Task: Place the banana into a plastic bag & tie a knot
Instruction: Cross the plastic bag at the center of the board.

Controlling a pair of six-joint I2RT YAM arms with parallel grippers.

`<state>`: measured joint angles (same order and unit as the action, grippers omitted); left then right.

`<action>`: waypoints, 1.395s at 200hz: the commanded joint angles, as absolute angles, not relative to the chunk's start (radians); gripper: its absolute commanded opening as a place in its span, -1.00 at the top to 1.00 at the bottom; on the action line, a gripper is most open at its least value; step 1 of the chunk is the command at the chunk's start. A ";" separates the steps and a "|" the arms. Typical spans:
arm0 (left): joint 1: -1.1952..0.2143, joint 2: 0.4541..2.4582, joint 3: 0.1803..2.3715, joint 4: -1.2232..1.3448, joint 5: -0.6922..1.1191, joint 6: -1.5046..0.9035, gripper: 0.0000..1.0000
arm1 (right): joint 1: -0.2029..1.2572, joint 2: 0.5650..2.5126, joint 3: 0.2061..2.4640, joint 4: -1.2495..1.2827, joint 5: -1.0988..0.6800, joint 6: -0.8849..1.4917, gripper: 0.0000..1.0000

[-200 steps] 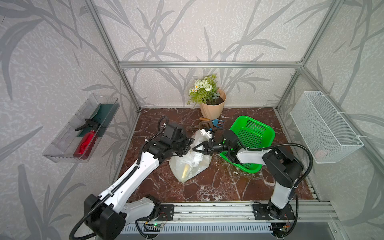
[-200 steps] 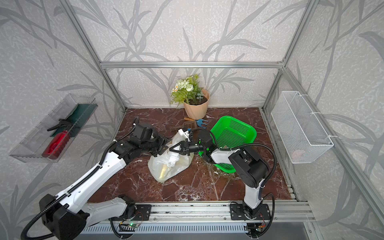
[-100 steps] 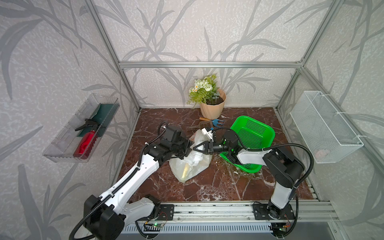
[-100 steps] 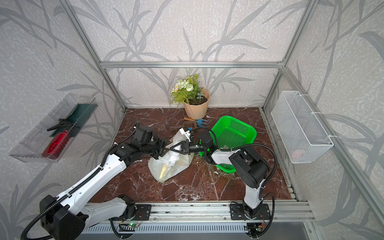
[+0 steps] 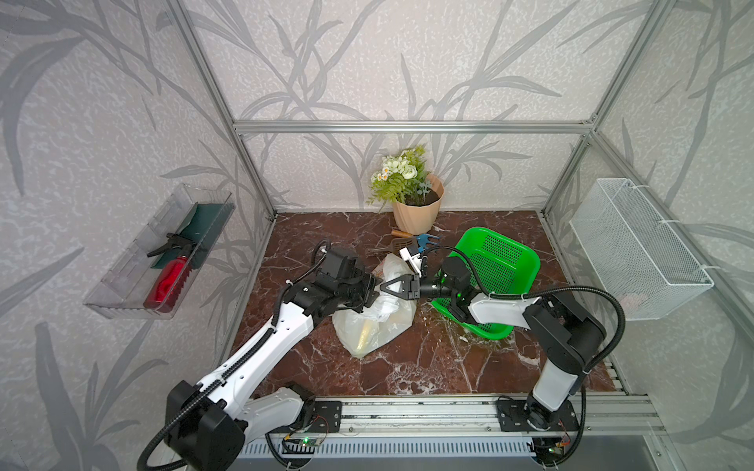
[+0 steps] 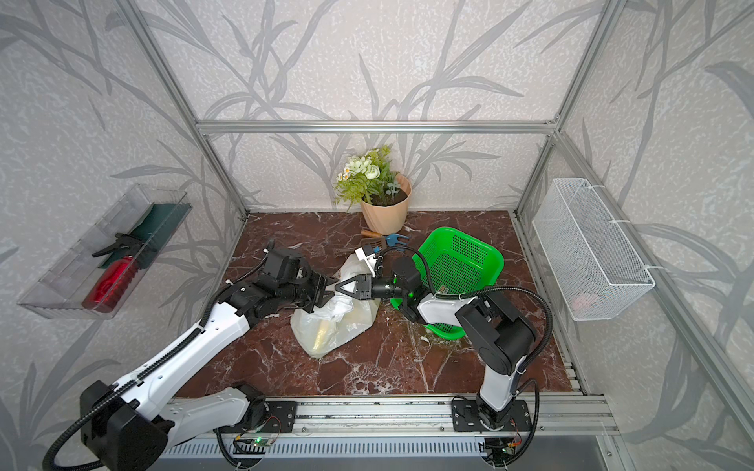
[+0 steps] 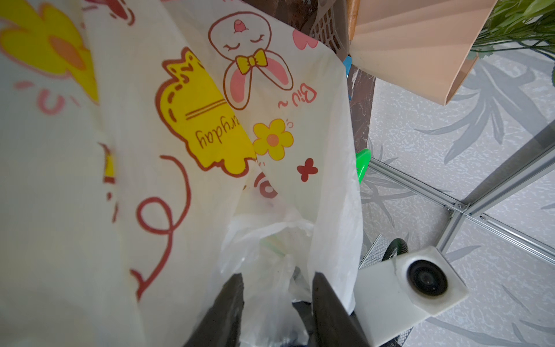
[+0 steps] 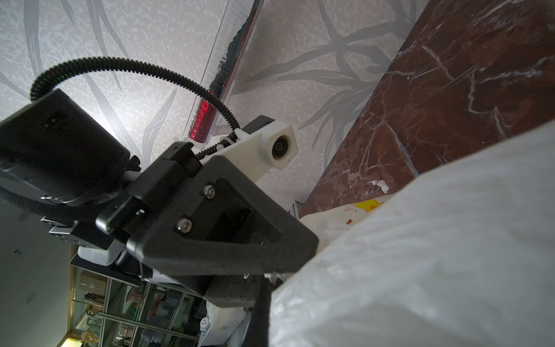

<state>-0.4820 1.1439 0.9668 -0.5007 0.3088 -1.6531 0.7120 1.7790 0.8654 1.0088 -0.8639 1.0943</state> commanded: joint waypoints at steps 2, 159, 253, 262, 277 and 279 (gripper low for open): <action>-0.481 1.155 0.958 -0.477 0.334 -1.700 0.23 | 0.724 1.743 0.856 1.009 -0.852 1.043 0.98; -0.488 1.164 0.939 -0.465 0.375 -1.697 0.93 | 0.741 1.714 0.858 0.976 -0.813 0.992 0.74; -0.487 1.112 0.974 -0.579 0.273 -1.637 1.00 | 0.732 1.663 0.799 1.016 -0.787 1.048 0.49; -0.487 1.102 0.973 -0.582 0.259 -1.635 1.00 | 0.733 1.660 0.800 1.014 -0.788 1.051 0.48; -0.486 1.093 0.970 -0.573 0.240 -1.634 1.00 | 0.732 1.658 0.801 1.008 -0.790 1.052 0.48; -0.487 1.092 0.969 -0.569 0.237 -1.634 1.00 | 0.732 1.657 0.801 1.008 -0.790 1.052 0.48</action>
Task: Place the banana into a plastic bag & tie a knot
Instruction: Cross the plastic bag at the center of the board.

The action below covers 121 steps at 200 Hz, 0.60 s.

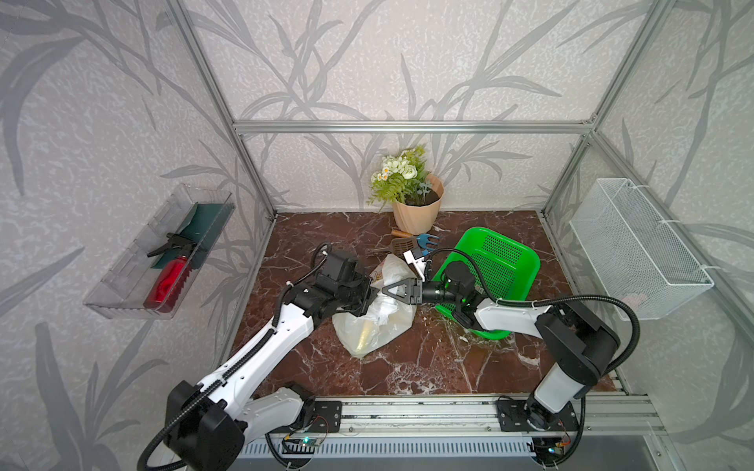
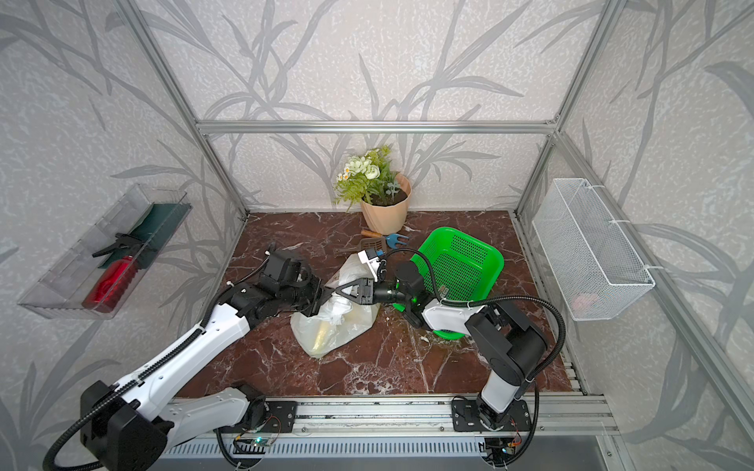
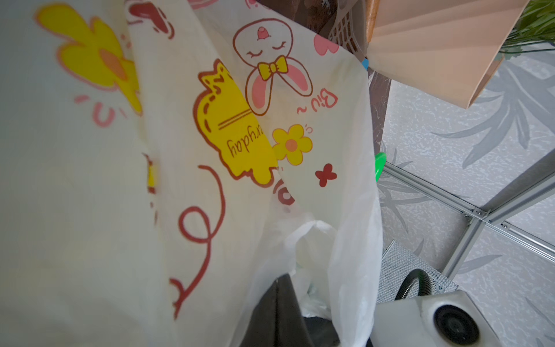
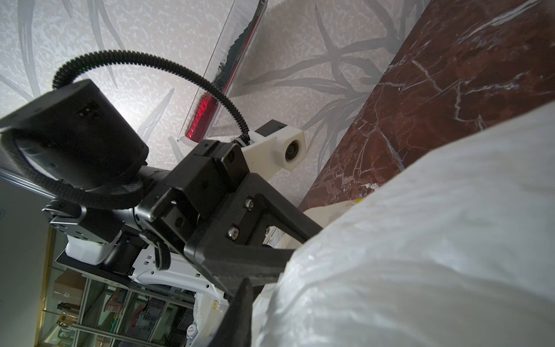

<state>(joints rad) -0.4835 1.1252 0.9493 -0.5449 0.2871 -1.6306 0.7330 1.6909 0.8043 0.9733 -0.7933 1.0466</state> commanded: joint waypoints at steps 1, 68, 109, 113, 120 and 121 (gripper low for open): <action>-0.488 1.092 0.969 -0.568 0.238 -1.634 1.00 | 0.732 1.657 0.801 1.008 -0.791 1.053 0.48; -0.487 1.098 0.989 -0.509 0.191 -1.594 1.00 | 0.732 1.593 0.781 0.911 -0.778 1.028 0.35; -0.486 1.088 0.986 -0.486 0.182 -1.572 1.00 | 0.732 1.515 0.779 0.801 -0.733 0.989 0.26; -0.488 1.087 0.985 -0.483 0.182 -1.570 1.00 | 0.732 1.502 0.776 0.783 -0.729 0.978 0.25; -0.487 1.086 0.986 -0.478 0.176 -1.565 1.00 | 0.732 1.480 0.772 0.754 -0.722 0.962 0.24; -0.487 1.086 0.988 -0.477 0.174 -1.563 1.00 | 0.732 1.477 0.771 0.753 -0.721 0.959 0.24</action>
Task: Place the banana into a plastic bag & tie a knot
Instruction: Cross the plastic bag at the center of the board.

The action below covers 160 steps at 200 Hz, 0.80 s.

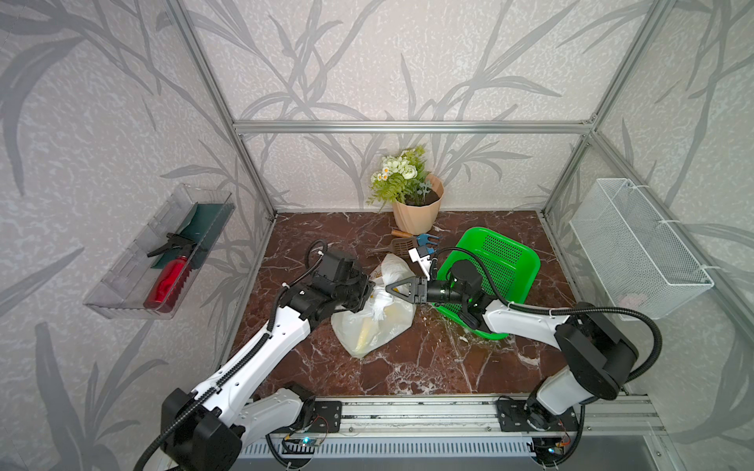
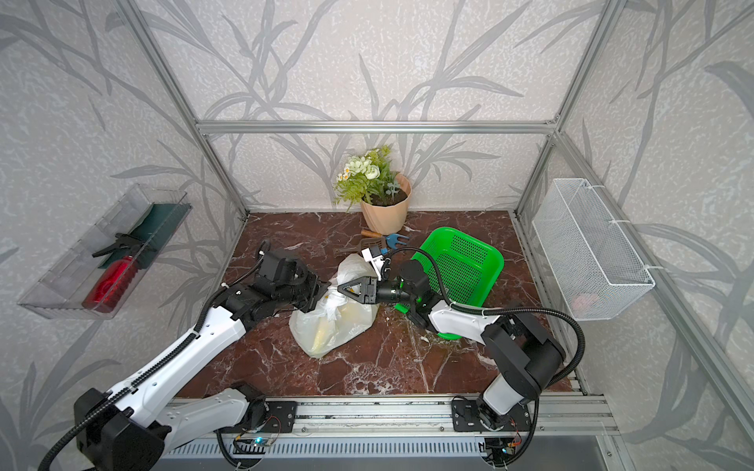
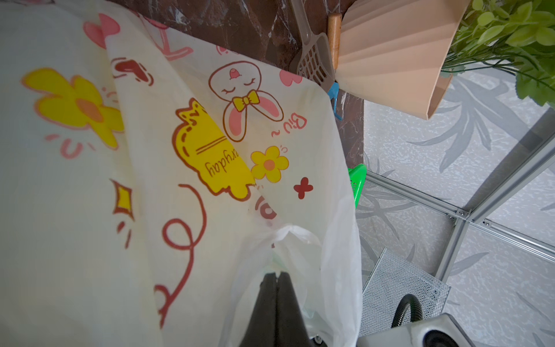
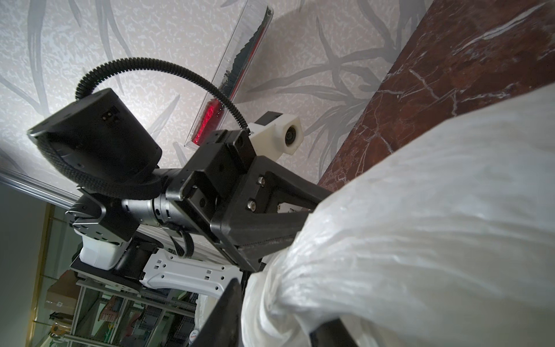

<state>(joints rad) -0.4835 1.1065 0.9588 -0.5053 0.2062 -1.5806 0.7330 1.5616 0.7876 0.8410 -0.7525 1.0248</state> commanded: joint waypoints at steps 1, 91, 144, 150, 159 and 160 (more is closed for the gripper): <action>-0.487 1.085 0.989 -0.475 0.174 -1.562 1.00 | 0.732 1.473 0.771 0.734 -0.719 0.956 0.23; -0.490 1.079 0.987 -0.463 0.164 -1.534 1.00 | 0.838 1.209 0.717 0.233 -0.502 0.668 0.27; -0.490 1.076 0.994 -0.480 0.155 -1.521 1.00 | 0.946 1.352 0.812 0.308 -0.462 0.614 0.15; -0.490 1.080 0.998 -0.484 0.158 -1.518 1.00 | 0.951 1.364 0.818 0.317 -0.459 0.614 0.15; -0.491 1.083 1.003 -0.492 0.160 -1.514 1.00 | 0.954 1.375 0.828 0.314 -0.453 0.611 0.15; -0.492 1.082 1.004 -0.492 0.160 -1.514 1.00 | 0.955 1.376 0.828 0.314 -0.453 0.610 0.15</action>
<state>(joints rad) -0.4862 1.0996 0.9607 -0.4637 0.1761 -1.5257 0.9348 1.3533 0.7784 0.2939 -0.4839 0.6571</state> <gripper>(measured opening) 0.048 0.424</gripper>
